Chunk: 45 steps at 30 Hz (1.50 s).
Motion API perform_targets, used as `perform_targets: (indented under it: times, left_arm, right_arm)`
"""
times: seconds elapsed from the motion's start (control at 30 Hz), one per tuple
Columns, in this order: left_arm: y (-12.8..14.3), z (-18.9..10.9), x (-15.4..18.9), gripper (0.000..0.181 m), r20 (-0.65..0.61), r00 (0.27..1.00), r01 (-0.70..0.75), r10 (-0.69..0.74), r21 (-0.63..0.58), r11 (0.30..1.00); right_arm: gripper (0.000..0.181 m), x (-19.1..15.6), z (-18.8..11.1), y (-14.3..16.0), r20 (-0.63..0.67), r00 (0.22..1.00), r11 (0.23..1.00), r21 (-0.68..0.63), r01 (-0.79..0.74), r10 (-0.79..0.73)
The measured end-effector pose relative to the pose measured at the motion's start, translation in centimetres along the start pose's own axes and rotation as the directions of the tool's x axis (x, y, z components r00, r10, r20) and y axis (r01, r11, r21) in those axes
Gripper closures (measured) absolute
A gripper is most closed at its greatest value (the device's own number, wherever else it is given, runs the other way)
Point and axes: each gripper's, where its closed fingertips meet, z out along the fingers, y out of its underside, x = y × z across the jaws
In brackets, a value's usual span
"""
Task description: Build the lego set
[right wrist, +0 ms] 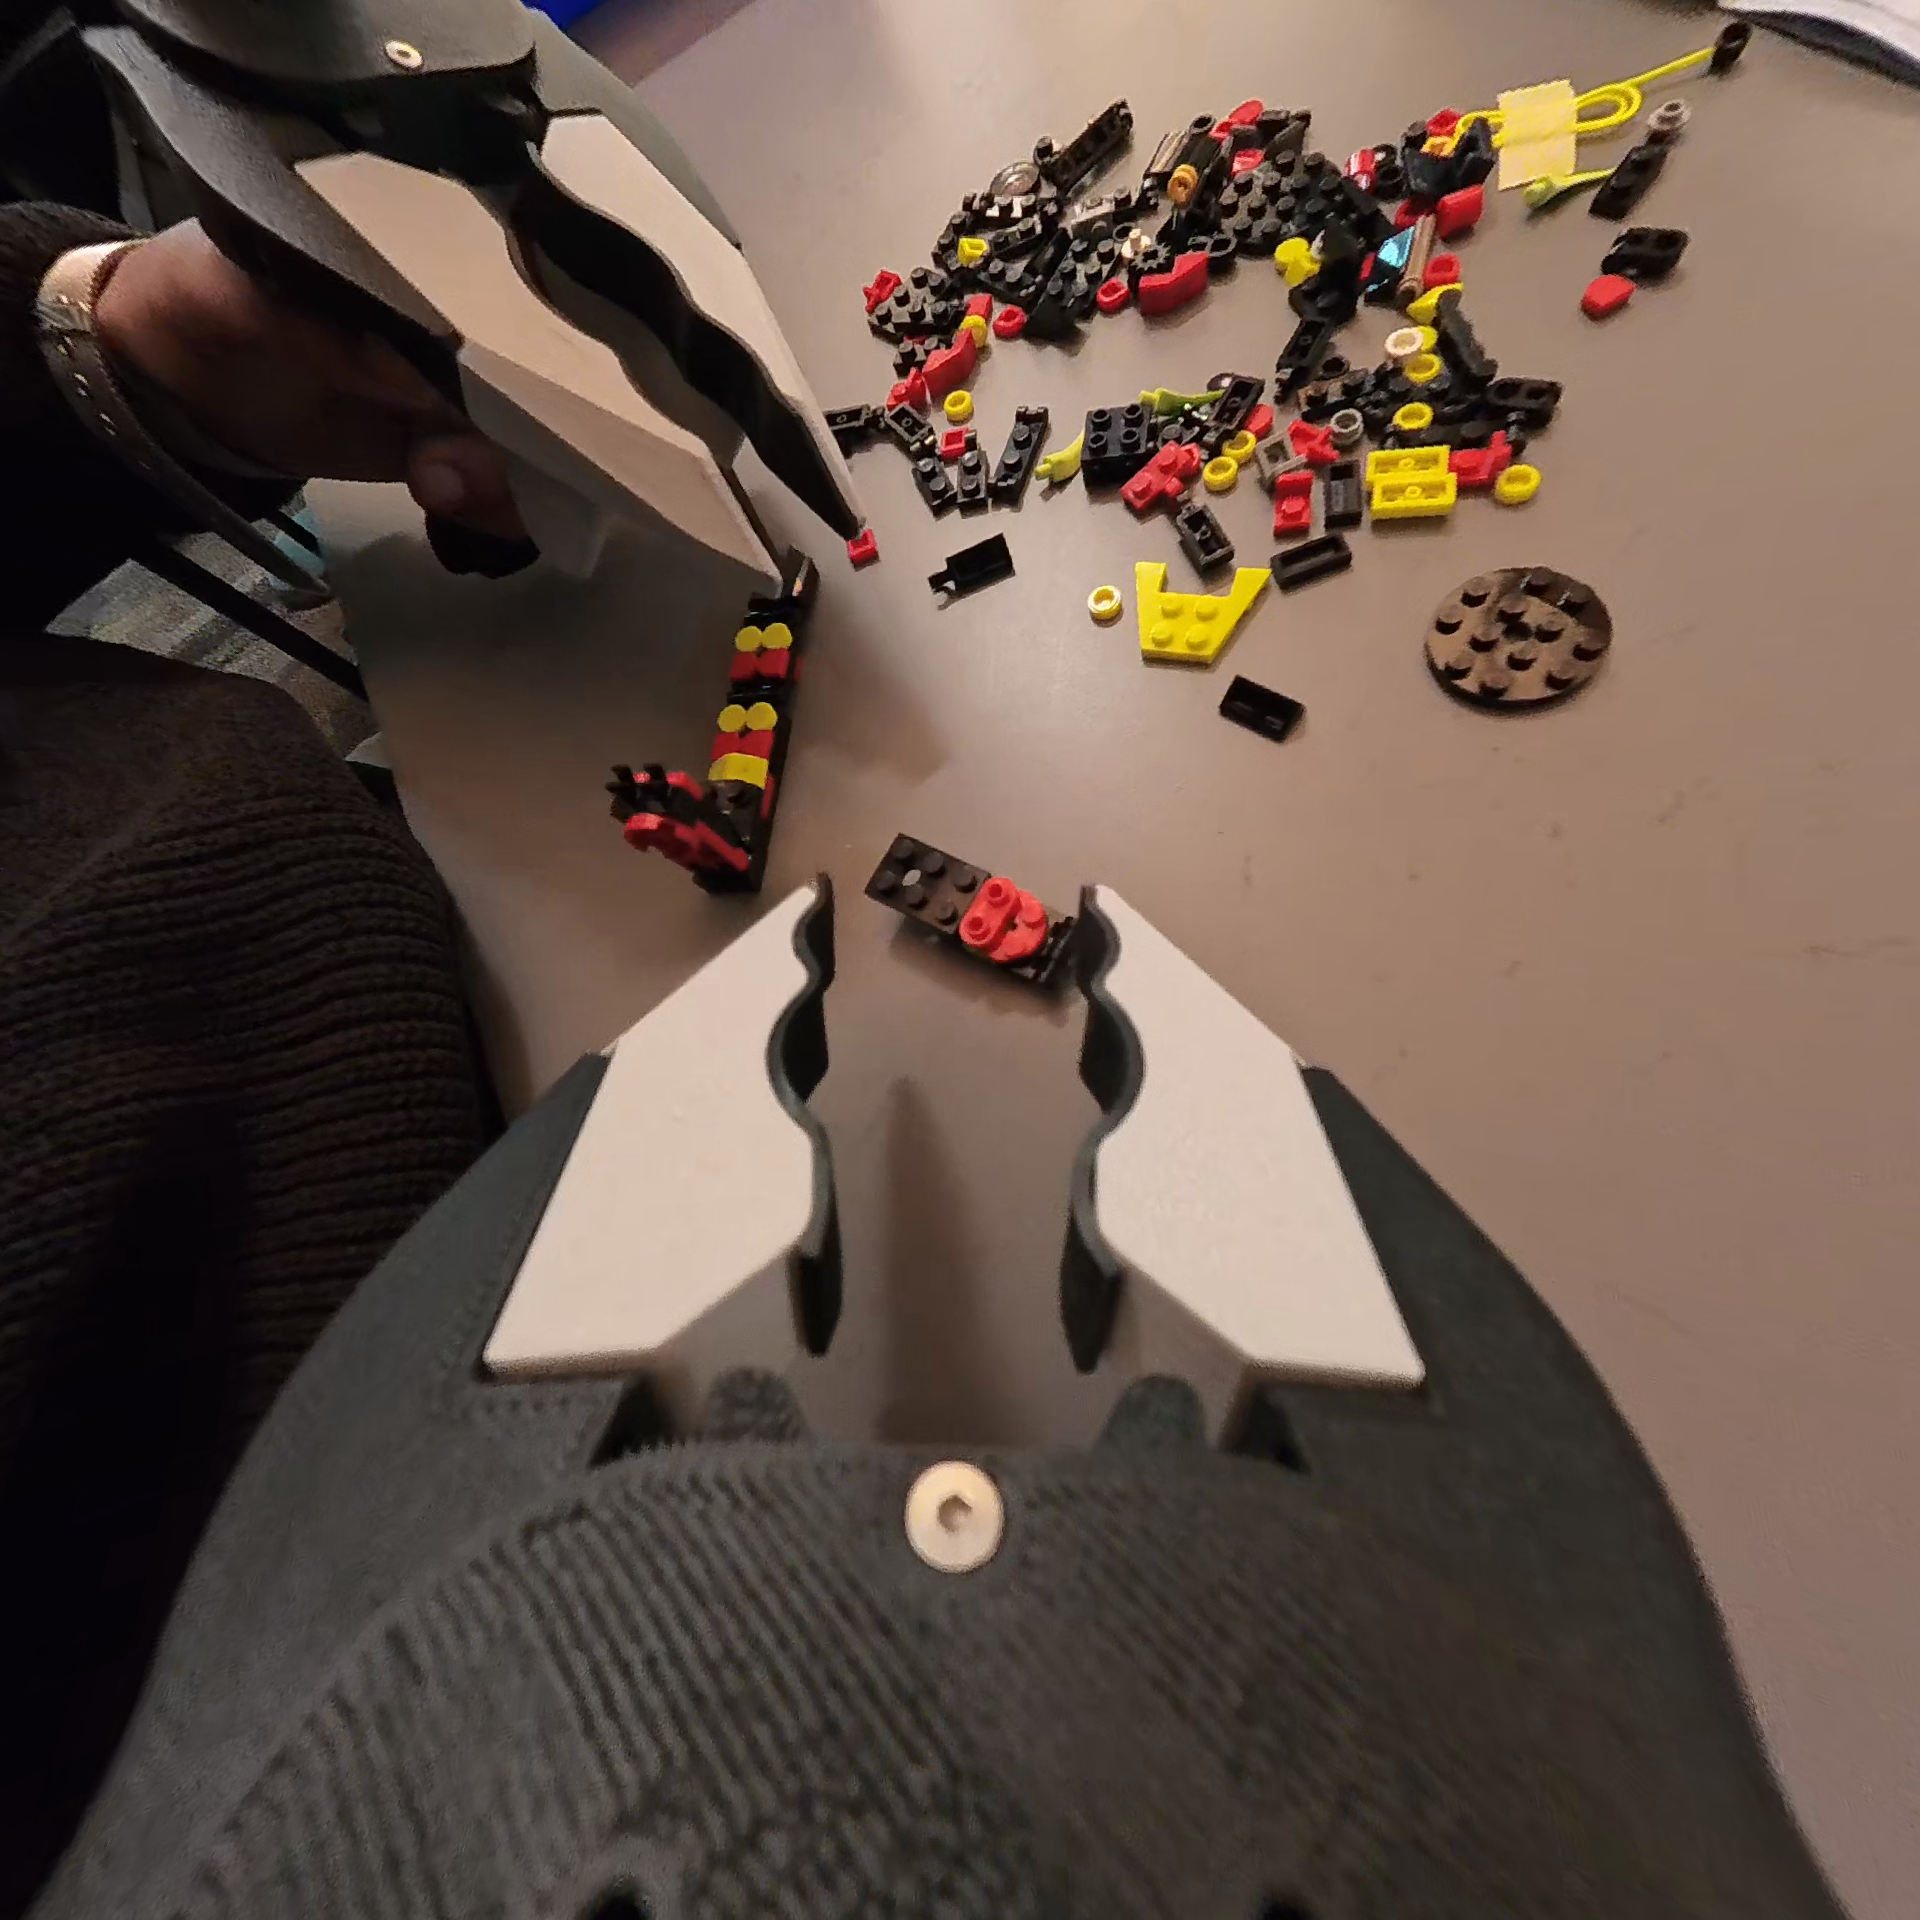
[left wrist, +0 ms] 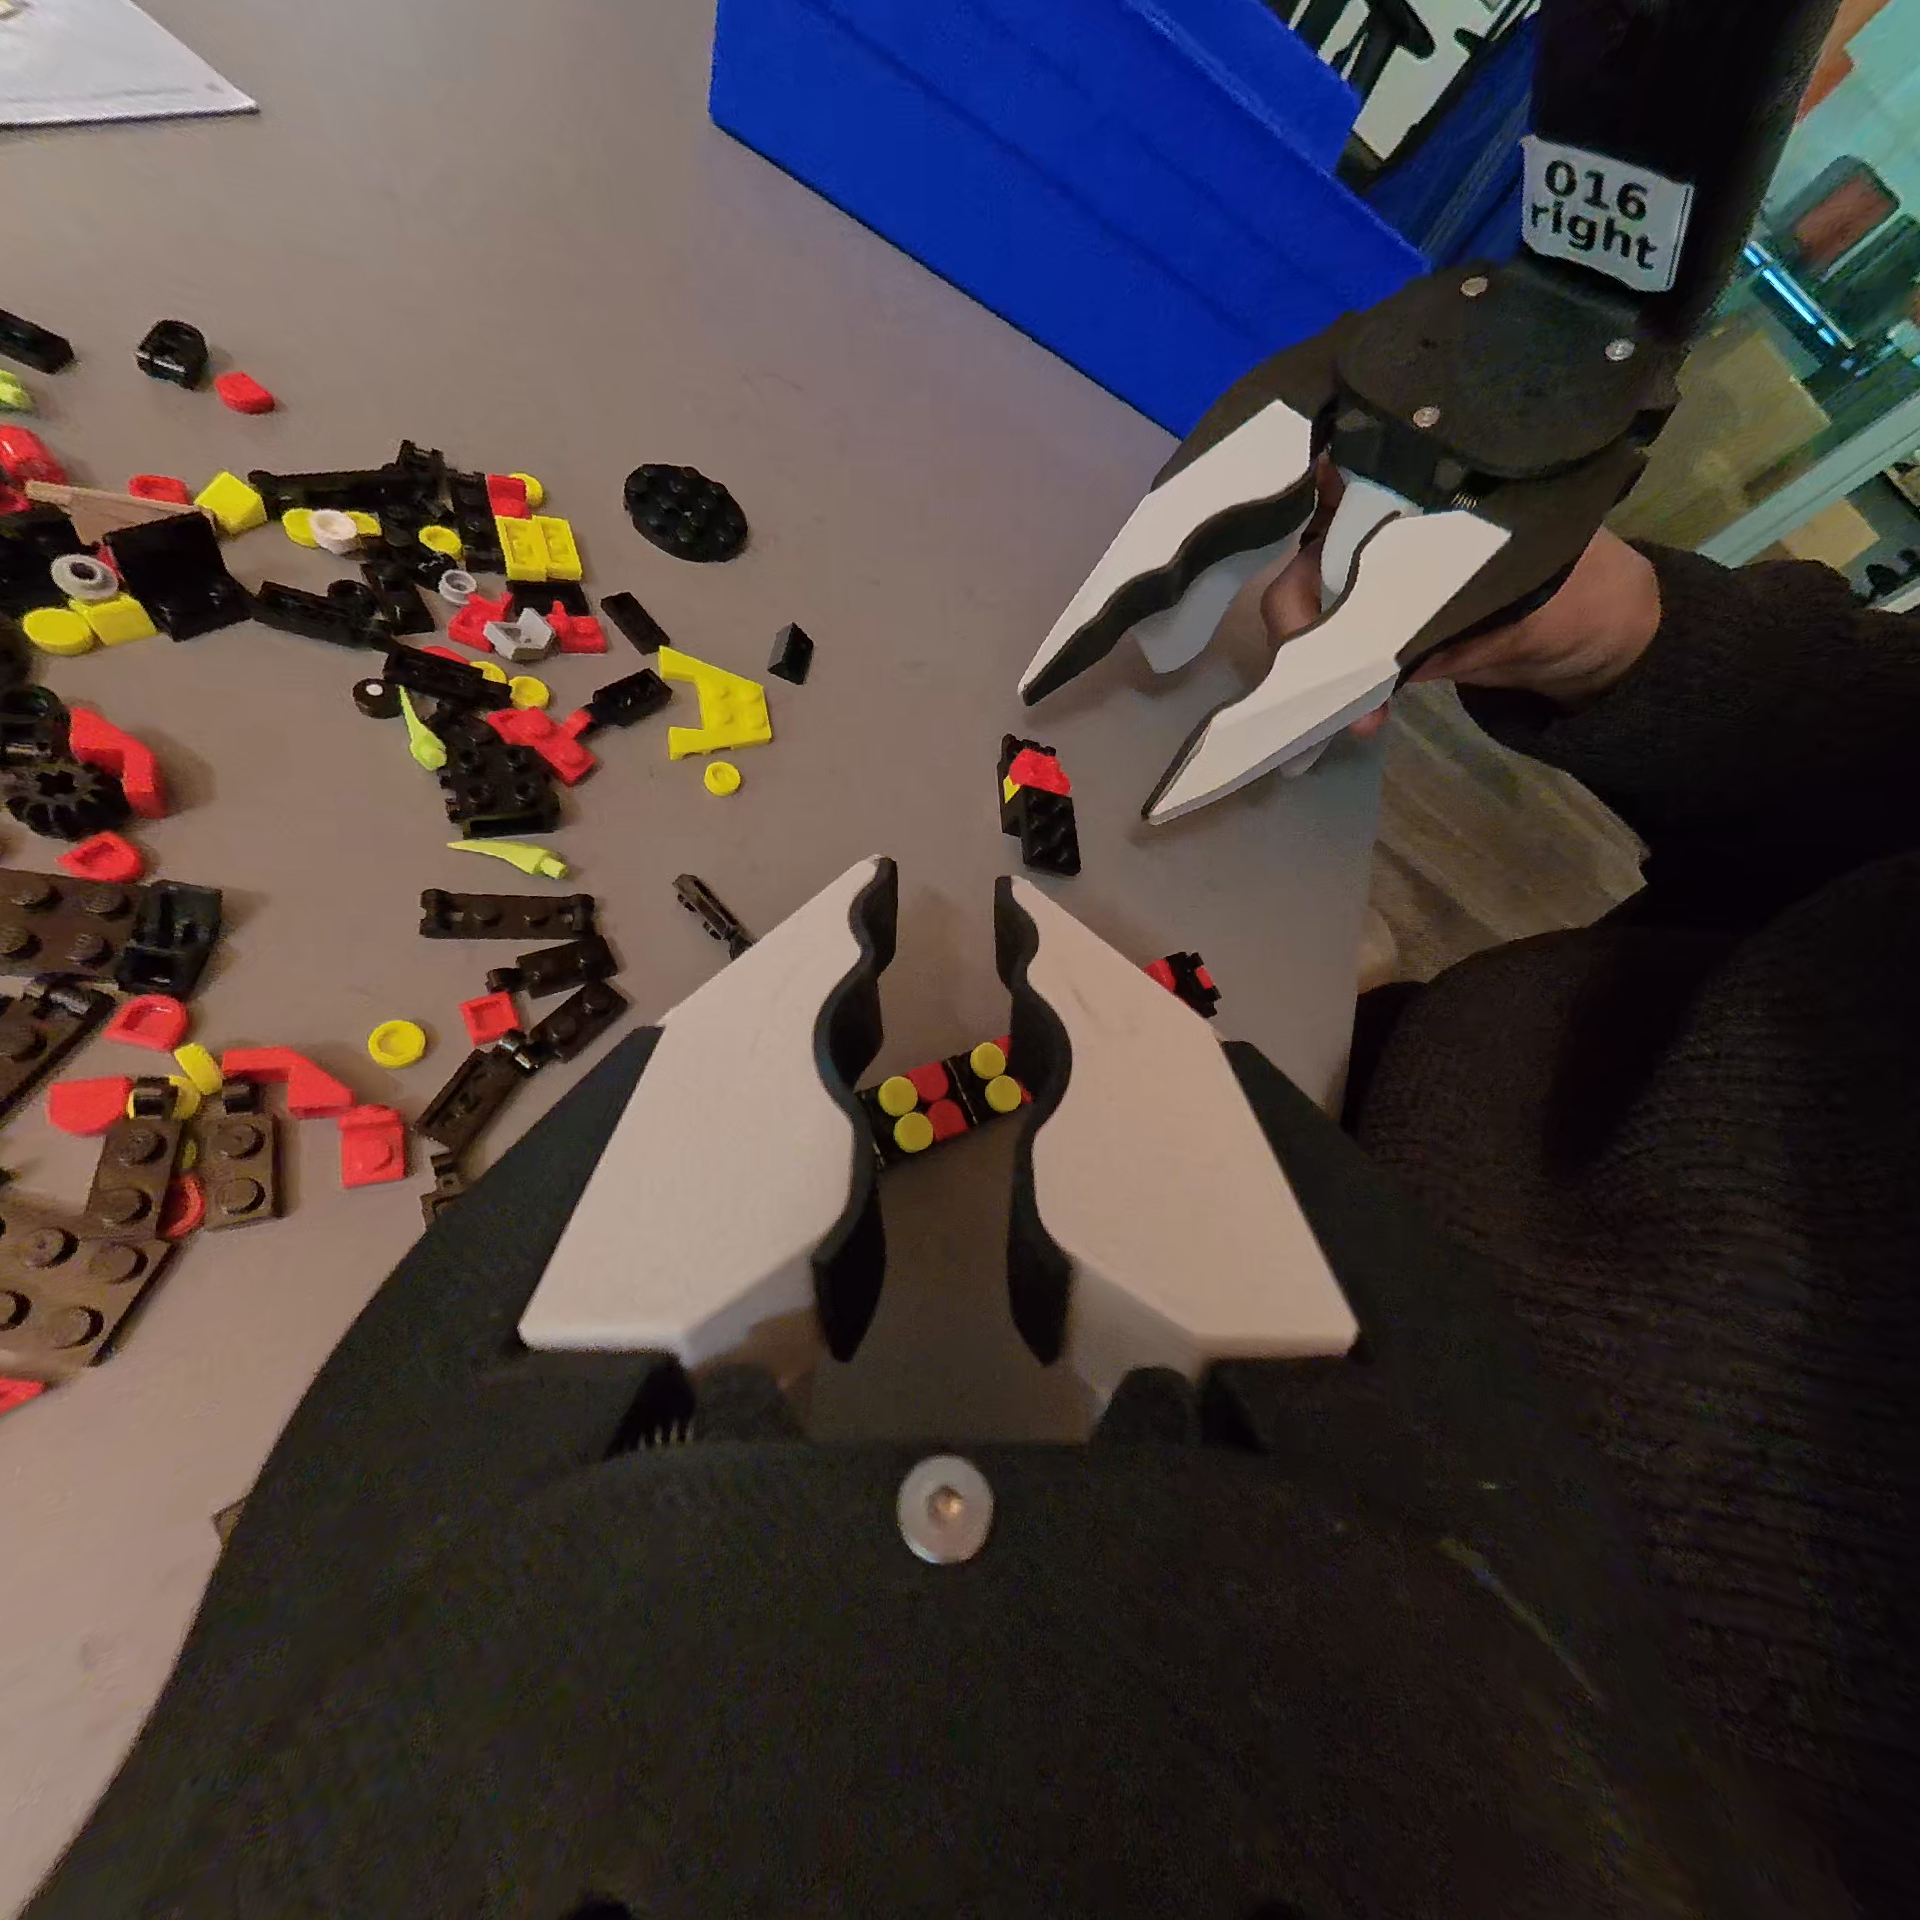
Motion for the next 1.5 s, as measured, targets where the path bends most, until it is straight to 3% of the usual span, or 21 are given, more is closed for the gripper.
perform_targets:
  times: [0.27,0.53,0.83,1.5]
  left_arm:
    - [0.6,0.3,0.4,0.164,0.007,0.999,-0.054,0.054,-0.039,0.998]
    - [0.0,-0.1,0.5,0.164,-0.015,1.0,-0.011,0.011,-0.005,1.0]
    - [-0.1,-0.2,0.6,0.164,-0.013,1.0,-0.01,0.01,0.002,1.0]
    - [0.2,0.1,0.8,0.165,0.007,0.999,-0.053,0.053,-0.014,0.999]
  right_arm:
    - [0.135,1.2,0.2,1.1,-0.028,1.0,0.999,-0.048,-0.004,0.002]
    - [0.141,0.3,0.6,1.8,0.002,1.0,0.995,-0.097,0.028,-0.028]
    - [0.141,0.1,0.1,0.8,-0.008,0.999,0.998,-0.05,0.042,-0.042]
    - [0.137,0.0,0.2,1.0,-0.058,0.992,0.991,-0.08,0.105,-0.11]
